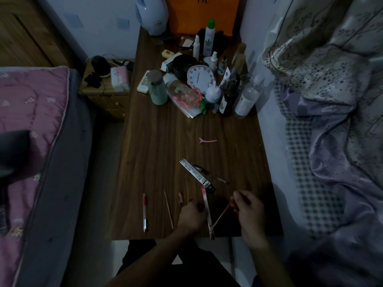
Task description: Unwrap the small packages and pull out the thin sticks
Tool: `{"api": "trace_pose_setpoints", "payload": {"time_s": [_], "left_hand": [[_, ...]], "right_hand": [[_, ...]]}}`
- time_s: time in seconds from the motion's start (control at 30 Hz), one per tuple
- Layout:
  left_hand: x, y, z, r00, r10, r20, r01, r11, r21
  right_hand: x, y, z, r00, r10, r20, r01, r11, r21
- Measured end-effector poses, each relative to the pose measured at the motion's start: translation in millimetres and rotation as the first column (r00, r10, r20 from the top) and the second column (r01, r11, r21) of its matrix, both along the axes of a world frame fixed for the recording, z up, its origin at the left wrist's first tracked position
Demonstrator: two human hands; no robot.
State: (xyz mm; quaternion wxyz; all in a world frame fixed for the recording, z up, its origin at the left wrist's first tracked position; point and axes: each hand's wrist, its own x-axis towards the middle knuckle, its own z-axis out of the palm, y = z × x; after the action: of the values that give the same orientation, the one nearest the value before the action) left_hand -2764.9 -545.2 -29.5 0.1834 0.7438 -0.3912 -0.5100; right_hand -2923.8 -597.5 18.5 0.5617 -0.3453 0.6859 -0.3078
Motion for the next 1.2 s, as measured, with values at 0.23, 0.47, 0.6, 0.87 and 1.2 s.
{"api": "trace_pose_setpoints", "payload": {"time_s": [0.23,0.47,0.6,0.87,1.2], "left_hand": [[5,17,43,0.991,0.0,-0.134,-0.017,0.992,-0.128],[11,23,77,0.996,-0.088,-0.024,0.078,0.953,-0.291],[25,24,87,0.999,-0.028,0.03,0.036,0.936,-0.349],[49,31,93,0.996,-0.029,0.082,0.053,0.949,-0.311],[63,39,99,0.996,-0.083,0.034,0.089,0.946,-0.311]], "right_hand": [[18,5,3,0.998,0.065,-0.012,-0.065,0.998,0.007],[47,10,21,0.964,0.256,0.069,-0.254,0.966,-0.042],[57,8,27,0.942,0.318,0.107,-0.317,0.948,-0.027],[65,9,40,0.851,0.522,0.051,-0.516,0.851,-0.102],[69,18,47,0.797,0.604,0.015,-0.594,0.787,-0.165]]}}
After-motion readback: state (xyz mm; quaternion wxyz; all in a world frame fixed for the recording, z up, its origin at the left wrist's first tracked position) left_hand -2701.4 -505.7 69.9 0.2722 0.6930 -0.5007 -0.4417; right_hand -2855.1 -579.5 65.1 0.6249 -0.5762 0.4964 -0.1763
